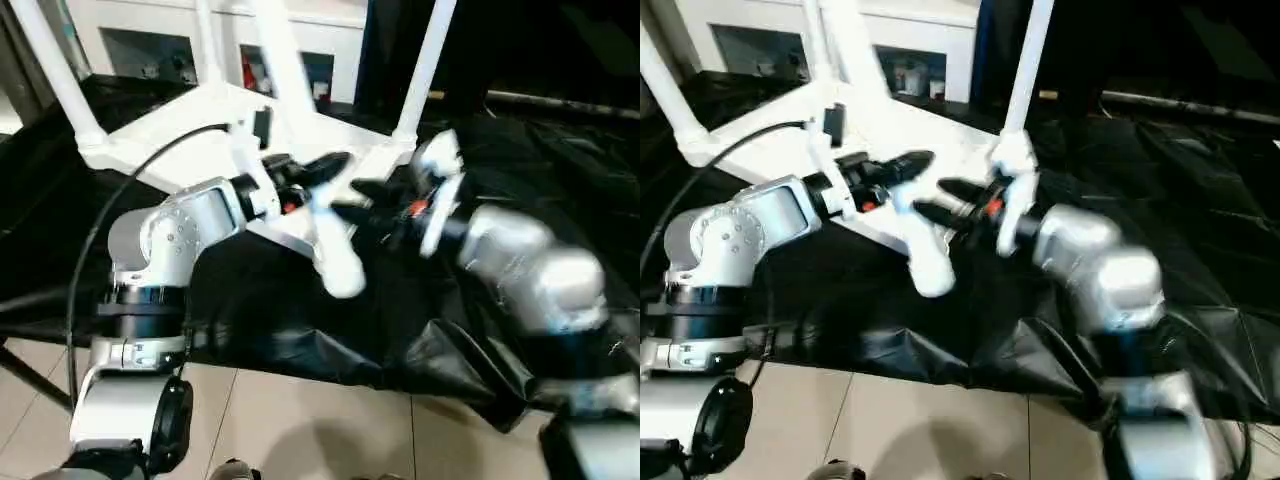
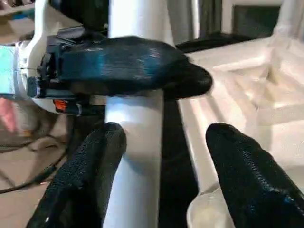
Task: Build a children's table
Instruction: Pick table leg
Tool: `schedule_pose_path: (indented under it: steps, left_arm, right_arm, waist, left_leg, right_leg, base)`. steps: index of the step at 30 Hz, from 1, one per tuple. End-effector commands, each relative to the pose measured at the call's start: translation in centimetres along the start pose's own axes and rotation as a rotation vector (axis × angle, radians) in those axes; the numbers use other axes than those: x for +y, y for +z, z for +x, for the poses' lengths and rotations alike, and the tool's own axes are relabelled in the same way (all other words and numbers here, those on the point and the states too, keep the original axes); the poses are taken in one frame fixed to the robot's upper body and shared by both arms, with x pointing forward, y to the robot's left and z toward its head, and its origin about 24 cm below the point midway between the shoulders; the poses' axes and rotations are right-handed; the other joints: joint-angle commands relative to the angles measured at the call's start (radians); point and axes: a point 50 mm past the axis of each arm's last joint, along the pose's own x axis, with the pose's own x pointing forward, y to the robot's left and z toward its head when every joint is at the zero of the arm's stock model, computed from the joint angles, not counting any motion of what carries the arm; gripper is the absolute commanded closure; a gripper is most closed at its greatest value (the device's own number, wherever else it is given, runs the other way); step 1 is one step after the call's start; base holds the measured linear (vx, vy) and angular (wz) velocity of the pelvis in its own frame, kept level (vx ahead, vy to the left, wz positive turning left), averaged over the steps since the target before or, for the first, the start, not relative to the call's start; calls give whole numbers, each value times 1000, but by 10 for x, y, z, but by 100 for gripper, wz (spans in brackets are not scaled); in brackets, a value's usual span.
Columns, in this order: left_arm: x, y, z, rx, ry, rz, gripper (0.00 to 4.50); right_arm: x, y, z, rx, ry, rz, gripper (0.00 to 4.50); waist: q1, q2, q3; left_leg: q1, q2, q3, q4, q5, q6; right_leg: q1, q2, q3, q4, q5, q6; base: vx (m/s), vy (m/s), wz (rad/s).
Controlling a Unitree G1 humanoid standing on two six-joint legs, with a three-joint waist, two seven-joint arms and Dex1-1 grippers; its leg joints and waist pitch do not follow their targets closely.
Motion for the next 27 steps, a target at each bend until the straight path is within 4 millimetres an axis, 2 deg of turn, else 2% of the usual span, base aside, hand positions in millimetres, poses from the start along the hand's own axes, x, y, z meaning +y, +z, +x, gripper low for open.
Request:
schedule_pose_path:
  steps: [1, 2, 3, 4, 5, 9, 15, 16, 17, 19, 27]
  left_arm:
    - [-14, 14, 1, -27, -76, 25, 262]
    - [-15, 14, 1, -26, -81, 23, 262]
    - [-16, 14, 1, -26, -93, 13, 262]
    - [-16, 14, 1, -27, -98, 9, 262]
    - [-18, 14, 0, -25, -112, 2, 262]
    - [-21, 13, -1, -21, -134, -2, 262]
    - [-28, 12, 1, -18, -185, -9, 262]
    - [-33, 12, 1, -19, -230, -15, 262]
    - [-36, 10, 0, -2, -256, -4, 262]
    - [-39, 7, 0, 26, -284, 9, 262]
    - [-40, 5, -1, 51, -288, 24, 262]
  right_arm:
    - [0, 2, -5, 28, 56, 69, 142]
    - [1, 1, -5, 37, 67, 75, 142]
    - [3, -1, -5, 56, 89, 83, 142]
    - [4, -2, -5, 63, 95, 87, 142]
    - [6, -5, -4, 84, 112, 99, 142]
    - [9, -13, -1, 119, 137, 117, 142]
    - [11, -25, 3, 172, 142, 137, 142]
    - [13, -28, 5, 186, 148, 140, 142]
    - [13, -29, 6, 190, 151, 141, 142]
    - [15, -30, 6, 192, 161, 143, 142]
    - [20, -30, 8, 185, 202, 151, 221]
  waist:
    - [7, -10, -89]
    - [9, -9, -89]
    - [10, -17, -91]
    - [12, -15, -91]
    - [11, -22, -90]
    - [12, -16, -89]
    - [13, -19, -88]
    - [14, -16, -89]
    - [14, -19, -89]
    - [15, -18, -89]
    - [15, -17, -87]
  left_leg:
    - [16, 6, 4, -59, -130, 0]
    - [16, 6, 4, -60, -124, 1]
    - [13, 7, 4, -59, -109, 5]
    - [13, 6, 4, -58, -100, 6]
    - [11, 6, 5, -58, -92, 10]
    - [15, 9, 4, -60, -107, -2]
    - [16, 9, 3, -62, -121, -19]
    - [17, 9, 3, -61, -120, -20]
    - [15, 9, 3, -62, -122, -21]
    - [15, 10, 1, -62, -123, -24]
    - [16, 10, 2, -63, -138, -31]
  right_leg:
    - [64, -46, 30, -66, -154, -209]
    - [65, -46, 30, -66, -148, -209]
    - [66, -47, 30, -64, -127, -208]
    - [66, -47, 29, -61, -119, -210]
    - [65, -47, 29, -63, -118, -207]
    - [60, -49, 28, -65, -149, -201]
    - [60, -50, 29, -67, -164, -192]
    - [60, -50, 29, -66, -161, -194]
    - [61, -50, 28, -67, -160, -195]
    - [61, -49, 28, -65, -160, -189]
    - [59, -49, 29, -68, -181, -180]
  base:
    - [0, 0, 0]
    - [0, 0, 0]
    - [0, 0, 0]
    - [0, 0, 0]
    - [0, 0, 0]
    - [0, 0, 0]
    - [0, 0, 0]
    - [0, 0, 0]
    - [0, 0, 0]
    - [0, 0, 0]
    - [0, 0, 0]
